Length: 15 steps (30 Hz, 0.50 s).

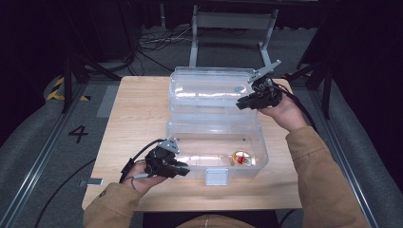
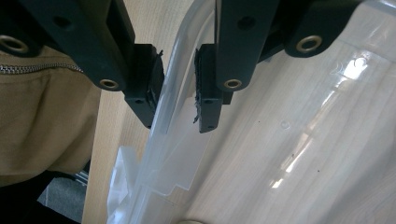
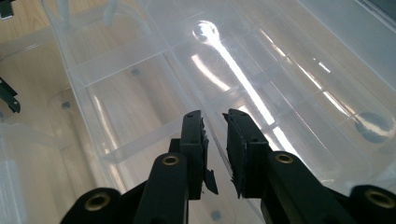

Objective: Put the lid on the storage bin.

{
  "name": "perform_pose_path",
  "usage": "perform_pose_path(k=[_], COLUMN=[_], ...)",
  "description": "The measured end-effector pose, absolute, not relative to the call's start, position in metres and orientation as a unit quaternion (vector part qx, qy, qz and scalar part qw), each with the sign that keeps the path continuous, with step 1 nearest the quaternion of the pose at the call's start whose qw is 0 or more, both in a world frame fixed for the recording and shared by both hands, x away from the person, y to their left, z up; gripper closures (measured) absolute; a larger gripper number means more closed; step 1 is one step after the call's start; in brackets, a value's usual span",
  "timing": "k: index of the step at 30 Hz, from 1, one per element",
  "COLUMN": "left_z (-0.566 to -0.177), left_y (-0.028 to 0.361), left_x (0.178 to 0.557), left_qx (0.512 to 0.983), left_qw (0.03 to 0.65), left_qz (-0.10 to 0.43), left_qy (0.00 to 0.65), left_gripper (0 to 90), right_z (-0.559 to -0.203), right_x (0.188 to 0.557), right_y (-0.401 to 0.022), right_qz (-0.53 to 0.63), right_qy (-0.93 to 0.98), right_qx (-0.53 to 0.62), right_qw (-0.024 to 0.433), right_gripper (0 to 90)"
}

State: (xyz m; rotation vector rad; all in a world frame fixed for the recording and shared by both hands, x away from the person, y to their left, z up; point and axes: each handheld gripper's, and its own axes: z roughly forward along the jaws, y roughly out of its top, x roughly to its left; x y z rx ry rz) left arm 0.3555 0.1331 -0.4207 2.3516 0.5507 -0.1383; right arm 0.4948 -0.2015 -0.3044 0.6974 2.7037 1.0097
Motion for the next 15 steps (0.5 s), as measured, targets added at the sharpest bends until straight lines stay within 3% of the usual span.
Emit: perform_pose_path(k=[15], left_z=[-0.421], left_y=[0.133], left_x=[0.355], left_qx=[0.908], left_qw=[0.356], left_qz=[-0.054], left_qy=[0.213], left_gripper=[74.3], right_z=[-0.301], right_x=[0.482], right_y=[-0.202], right_qz=[0.341], right_qy=[0.909], right_qx=[0.224], right_qw=[0.091], right_gripper=[78.5])
